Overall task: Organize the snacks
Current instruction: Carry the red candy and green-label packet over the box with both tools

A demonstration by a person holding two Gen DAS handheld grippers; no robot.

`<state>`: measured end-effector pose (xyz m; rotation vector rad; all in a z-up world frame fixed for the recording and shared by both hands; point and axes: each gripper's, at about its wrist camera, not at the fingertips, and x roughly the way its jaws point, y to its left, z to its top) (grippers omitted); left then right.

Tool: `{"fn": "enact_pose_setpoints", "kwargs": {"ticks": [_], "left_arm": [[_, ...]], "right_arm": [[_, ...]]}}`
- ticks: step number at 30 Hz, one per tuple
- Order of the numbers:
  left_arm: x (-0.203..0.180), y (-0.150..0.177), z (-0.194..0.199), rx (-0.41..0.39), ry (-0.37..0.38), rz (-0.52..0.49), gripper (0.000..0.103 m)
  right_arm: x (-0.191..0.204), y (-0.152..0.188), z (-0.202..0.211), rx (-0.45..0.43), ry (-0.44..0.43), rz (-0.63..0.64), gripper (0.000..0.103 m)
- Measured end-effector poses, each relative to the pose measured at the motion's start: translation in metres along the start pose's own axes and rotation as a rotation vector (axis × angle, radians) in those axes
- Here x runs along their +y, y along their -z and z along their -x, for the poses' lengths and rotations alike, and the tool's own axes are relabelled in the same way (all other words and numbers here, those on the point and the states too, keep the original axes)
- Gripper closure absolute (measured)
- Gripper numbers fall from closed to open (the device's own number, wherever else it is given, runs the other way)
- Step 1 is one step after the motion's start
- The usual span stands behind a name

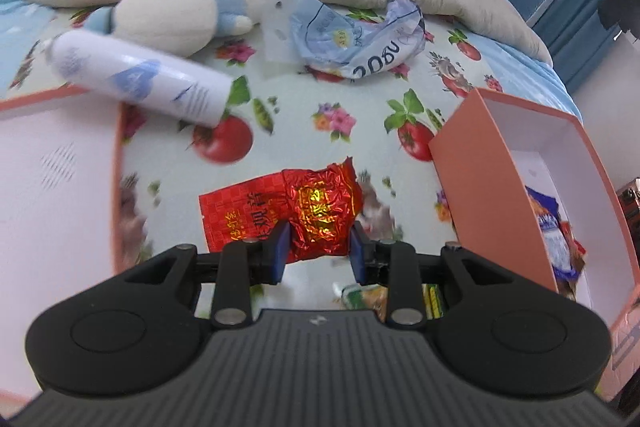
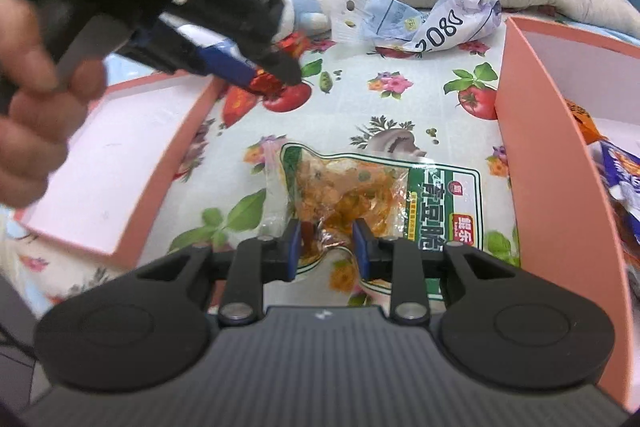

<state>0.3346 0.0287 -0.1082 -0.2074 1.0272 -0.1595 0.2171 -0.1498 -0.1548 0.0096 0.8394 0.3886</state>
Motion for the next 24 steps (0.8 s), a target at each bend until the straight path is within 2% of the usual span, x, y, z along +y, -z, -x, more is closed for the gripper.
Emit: {"fn": "enact_pose_setpoints", "kwargs": {"ticks": [9, 14, 20, 24], "left_arm": [[0.022, 0.078, 0.052, -0.025, -0.057, 0.059, 0.067], [0.026, 0.111, 0.072, -0.038, -0.067, 0.09, 0.067], [0.03, 0.13, 0.099, -0.067, -0.044, 0.164, 0.067], [0.03, 0.129, 0.126, -0.122, -0.031, 0.172, 0.067]], "right_arm": [[0.006, 0.009, 0.052, -0.002, -0.06, -0.054, 0.073], [0.013, 0.015, 0.077, -0.011, -0.061, -0.023, 0.073], [0.02, 0.018, 0.103, -0.051, -0.045, -0.011, 0.073], [0.022, 0.015, 0.126, -0.105, -0.032, -0.004, 0.073]]}}
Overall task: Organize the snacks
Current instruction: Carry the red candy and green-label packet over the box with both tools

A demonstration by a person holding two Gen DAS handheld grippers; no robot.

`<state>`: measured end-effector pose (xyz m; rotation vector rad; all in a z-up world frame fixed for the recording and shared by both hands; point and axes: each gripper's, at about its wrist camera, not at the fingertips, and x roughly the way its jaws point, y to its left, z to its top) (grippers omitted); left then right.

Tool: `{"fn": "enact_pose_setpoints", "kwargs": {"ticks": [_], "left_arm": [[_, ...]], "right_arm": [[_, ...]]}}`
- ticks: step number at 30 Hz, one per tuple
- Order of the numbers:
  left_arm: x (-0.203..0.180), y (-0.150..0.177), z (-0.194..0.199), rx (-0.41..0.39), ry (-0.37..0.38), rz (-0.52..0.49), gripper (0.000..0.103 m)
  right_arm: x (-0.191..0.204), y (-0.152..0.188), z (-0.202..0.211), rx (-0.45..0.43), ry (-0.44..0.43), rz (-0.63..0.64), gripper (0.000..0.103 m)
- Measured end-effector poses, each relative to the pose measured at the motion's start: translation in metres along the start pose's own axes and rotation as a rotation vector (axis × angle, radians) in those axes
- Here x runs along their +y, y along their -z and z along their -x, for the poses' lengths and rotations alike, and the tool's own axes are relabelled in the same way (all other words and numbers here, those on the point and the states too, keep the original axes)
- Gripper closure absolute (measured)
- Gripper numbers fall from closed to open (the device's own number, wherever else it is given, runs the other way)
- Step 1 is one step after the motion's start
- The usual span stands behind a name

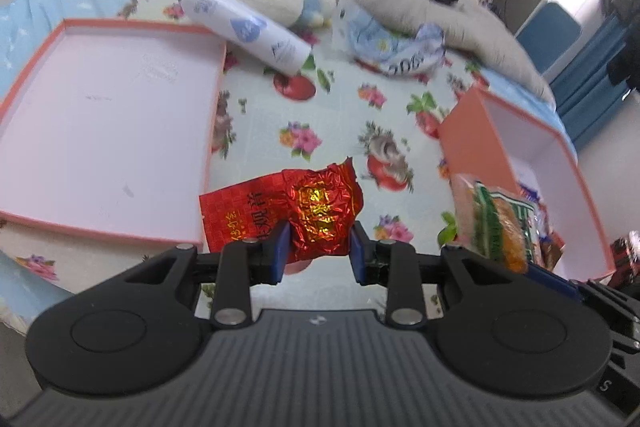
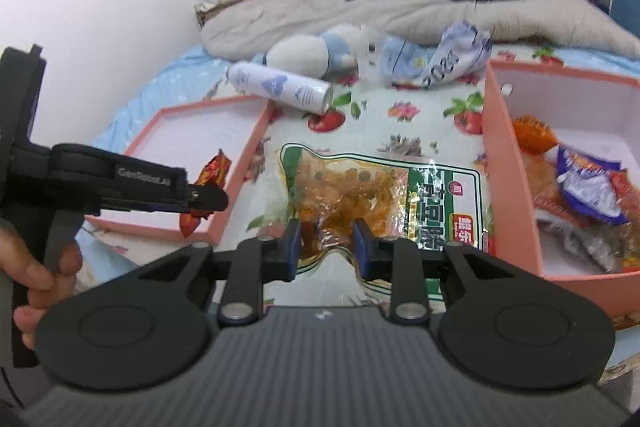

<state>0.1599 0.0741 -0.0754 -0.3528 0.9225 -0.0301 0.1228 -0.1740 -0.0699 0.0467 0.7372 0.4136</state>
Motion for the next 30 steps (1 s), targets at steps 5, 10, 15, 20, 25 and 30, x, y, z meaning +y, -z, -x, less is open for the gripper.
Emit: {"fn": "enact_pose_setpoints", "kwargs": {"ticks": [5, 10, 15, 20, 25, 30], "left_arm": [[-0.013, -0.005, 0.027, -0.048, 0.046, -0.015, 0.067], [-0.047, -0.004, 0.042, -0.083, 0.129, -0.075, 0.067], [-0.09, -0.01, 0.046, -0.104, 0.231, -0.122, 0.067], [-0.134, -0.017, 0.043, -0.094, 0.295, -0.166, 0.067], [-0.174, -0.028, 0.026, -0.075, 0.329, -0.191, 0.067], [-0.214, -0.041, -0.015, -0.019, 0.333, -0.212, 0.067]], "right_arm": [[0.001, -0.009, 0.031, -0.08, 0.025, 0.003, 0.073], [-0.003, -0.015, 0.063, -0.16, 0.076, 0.016, 0.073], [-0.019, -0.022, 0.096, -0.223, 0.163, 0.012, 0.073], [-0.041, -0.031, 0.114, -0.266, 0.231, -0.002, 0.073], [-0.078, -0.04, 0.112, -0.259, 0.275, -0.043, 0.073], [-0.121, -0.05, 0.091, -0.217, 0.301, -0.078, 0.073]]}}
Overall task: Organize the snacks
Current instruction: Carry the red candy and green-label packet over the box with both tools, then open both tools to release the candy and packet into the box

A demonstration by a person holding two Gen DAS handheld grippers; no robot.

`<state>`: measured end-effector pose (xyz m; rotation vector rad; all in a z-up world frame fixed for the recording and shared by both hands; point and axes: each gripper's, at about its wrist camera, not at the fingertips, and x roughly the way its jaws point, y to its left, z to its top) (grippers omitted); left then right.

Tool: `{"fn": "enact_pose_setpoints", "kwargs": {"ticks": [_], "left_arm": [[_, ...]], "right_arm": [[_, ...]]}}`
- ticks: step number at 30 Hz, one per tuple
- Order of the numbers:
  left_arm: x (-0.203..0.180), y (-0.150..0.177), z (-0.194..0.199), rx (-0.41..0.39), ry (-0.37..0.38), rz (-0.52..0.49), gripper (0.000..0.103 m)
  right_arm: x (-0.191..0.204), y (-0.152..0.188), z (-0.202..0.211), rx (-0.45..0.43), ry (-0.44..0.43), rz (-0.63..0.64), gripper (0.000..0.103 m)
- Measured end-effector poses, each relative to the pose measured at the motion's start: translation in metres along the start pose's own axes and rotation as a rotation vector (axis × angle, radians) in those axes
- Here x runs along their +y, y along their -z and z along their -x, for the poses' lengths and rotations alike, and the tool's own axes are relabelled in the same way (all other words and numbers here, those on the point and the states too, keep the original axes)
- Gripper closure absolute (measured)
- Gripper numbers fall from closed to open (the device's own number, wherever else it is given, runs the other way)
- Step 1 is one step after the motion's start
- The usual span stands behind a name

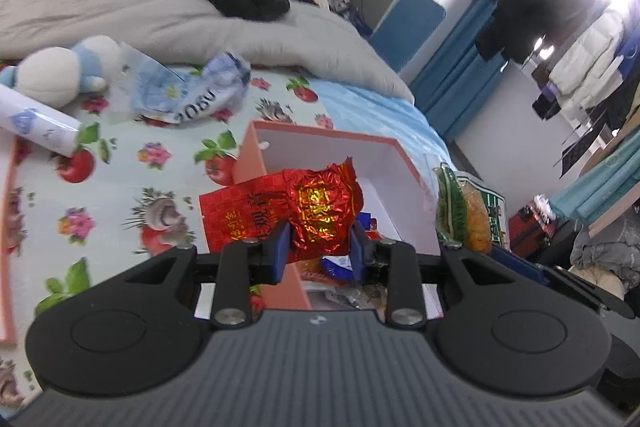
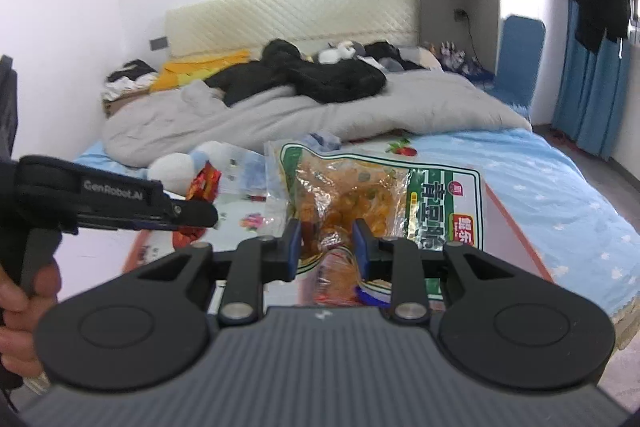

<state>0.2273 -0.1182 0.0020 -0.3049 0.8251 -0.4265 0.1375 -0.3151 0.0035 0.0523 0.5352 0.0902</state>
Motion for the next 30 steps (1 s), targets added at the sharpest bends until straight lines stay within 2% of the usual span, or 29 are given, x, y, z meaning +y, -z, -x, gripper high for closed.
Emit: {"fn": "enact_pose_setpoints", "kwargs": {"ticks": [5, 12, 16, 21, 22, 23, 25, 26, 28, 30], "left_arm": [[-0.013, -0.016, -0.058, 0.062, -0.017, -0.026, 0.067], [-0.022, -0.023, -0.138, 0.178, -0.058, -0.066, 0.067], [-0.024, -0.023, -0.164, 0.214, -0.059, -0.07, 0.067], [-0.026, -0.025, -0.176, 0.225, -0.071, -0.095, 0.066], [-0.026, -0.025, -0.177, 0.229, -0.074, -0.1, 0.06], [-0.027, -0.026, -0.178, 0.235, -0.075, -0.107, 0.044], [-0.029, -0.025, -0.175, 0.224, -0.097, -0.125, 0.024], [-0.031, -0.024, -0.171, 0.209, -0.114, -0.14, 0.023], [-0.034, -0.024, -0.163, 0.197, -0.118, -0.153, 0.023], [-0.036, -0.026, -0.151, 0.182, -0.101, -0.145, 0.023]], "right_arm": [[-0.04, 0.002, -0.036, 0.052, 0.024, -0.028, 0.073], [-0.069, 0.021, -0.086, 0.15, 0.041, -0.043, 0.072], [-0.084, 0.031, -0.109, 0.186, 0.05, -0.093, 0.072], [-0.094, 0.04, -0.124, 0.226, 0.03, -0.123, 0.07], [-0.094, 0.041, -0.125, 0.231, 0.032, -0.124, 0.07], [-0.094, 0.042, -0.126, 0.231, 0.031, -0.124, 0.071], [-0.095, 0.041, -0.126, 0.237, 0.036, -0.123, 0.068], [-0.095, 0.041, -0.125, 0.239, 0.04, -0.126, 0.057], [-0.096, 0.04, -0.12, 0.228, 0.045, -0.141, 0.044], [-0.097, 0.037, -0.112, 0.214, 0.048, -0.151, 0.044]]}}
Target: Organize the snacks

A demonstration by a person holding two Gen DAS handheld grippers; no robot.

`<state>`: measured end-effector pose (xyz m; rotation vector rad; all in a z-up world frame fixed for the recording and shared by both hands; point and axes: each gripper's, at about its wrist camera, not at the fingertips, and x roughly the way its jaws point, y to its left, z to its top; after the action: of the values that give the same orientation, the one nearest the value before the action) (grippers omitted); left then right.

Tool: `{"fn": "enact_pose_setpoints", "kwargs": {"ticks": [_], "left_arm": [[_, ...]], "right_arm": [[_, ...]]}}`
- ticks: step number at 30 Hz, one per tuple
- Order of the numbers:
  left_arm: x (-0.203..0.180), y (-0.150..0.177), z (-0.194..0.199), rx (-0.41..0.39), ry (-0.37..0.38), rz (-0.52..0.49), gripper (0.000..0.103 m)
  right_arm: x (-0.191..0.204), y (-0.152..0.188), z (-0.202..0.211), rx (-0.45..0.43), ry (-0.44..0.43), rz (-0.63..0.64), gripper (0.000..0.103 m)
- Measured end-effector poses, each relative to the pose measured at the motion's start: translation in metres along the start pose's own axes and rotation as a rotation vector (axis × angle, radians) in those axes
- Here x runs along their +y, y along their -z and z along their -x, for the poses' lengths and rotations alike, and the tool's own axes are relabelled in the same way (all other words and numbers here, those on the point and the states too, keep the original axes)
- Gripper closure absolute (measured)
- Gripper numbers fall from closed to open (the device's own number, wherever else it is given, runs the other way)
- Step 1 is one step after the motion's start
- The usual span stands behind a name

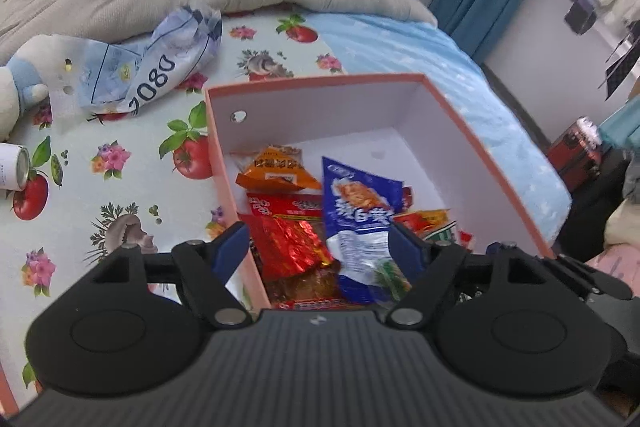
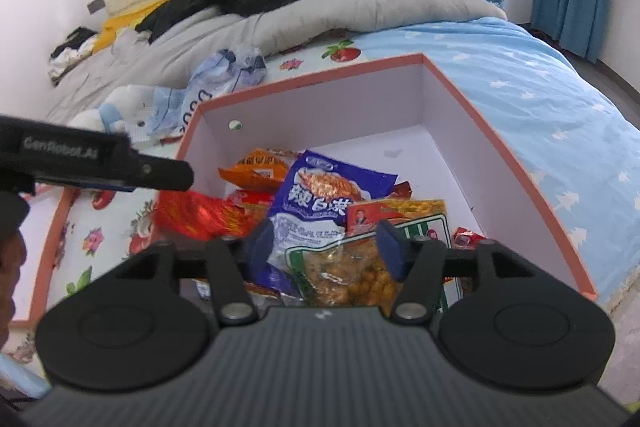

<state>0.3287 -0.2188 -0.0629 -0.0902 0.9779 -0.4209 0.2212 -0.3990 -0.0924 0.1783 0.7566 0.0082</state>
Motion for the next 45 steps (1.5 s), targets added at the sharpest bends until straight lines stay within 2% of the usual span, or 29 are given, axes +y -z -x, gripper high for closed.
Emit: {"fn": "enact_pose_setpoints", "kwargs": {"ticks": [9, 12, 20, 25, 33, 38, 45], "left_arm": [[-0.012, 0.012, 0.098, -0.148, 0.004, -0.025, 0.023], [-0.016, 0.02, 0.134, -0.193, 0.041, -0.022, 0.023], [-0.026, 0.042, 0.217, -0.325, 0.028, -0.049, 0.023], [-0.028, 0.066, 0.253, -0.381, 0.017, -0.06, 0.023], [-0.028, 0.115, 0.27, -0.395, 0.001, -0.06, 0.022], [-0.026, 0.137, 0.265, -0.372, -0.006, -0.058, 0.022], [-0.018, 0.158, 0.252, -0.348, -0.03, -0.036, 0.021]], "right_arm": [[0.014, -0.013, 0.08, -0.148, -0.01, -0.014, 0.044], [0.022, -0.017, 0.111, -0.199, -0.012, -0.015, 0.044], [0.043, -0.022, 0.186, -0.326, -0.018, 0.004, 0.044], [0.052, -0.015, 0.219, -0.389, -0.018, 0.009, 0.044], [0.054, 0.028, 0.24, -0.41, -0.008, -0.012, 0.044], [0.058, 0.052, 0.238, -0.399, 0.043, 0.023, 0.044], [0.058, 0.072, 0.234, -0.367, 0.047, -0.005, 0.044]]}}
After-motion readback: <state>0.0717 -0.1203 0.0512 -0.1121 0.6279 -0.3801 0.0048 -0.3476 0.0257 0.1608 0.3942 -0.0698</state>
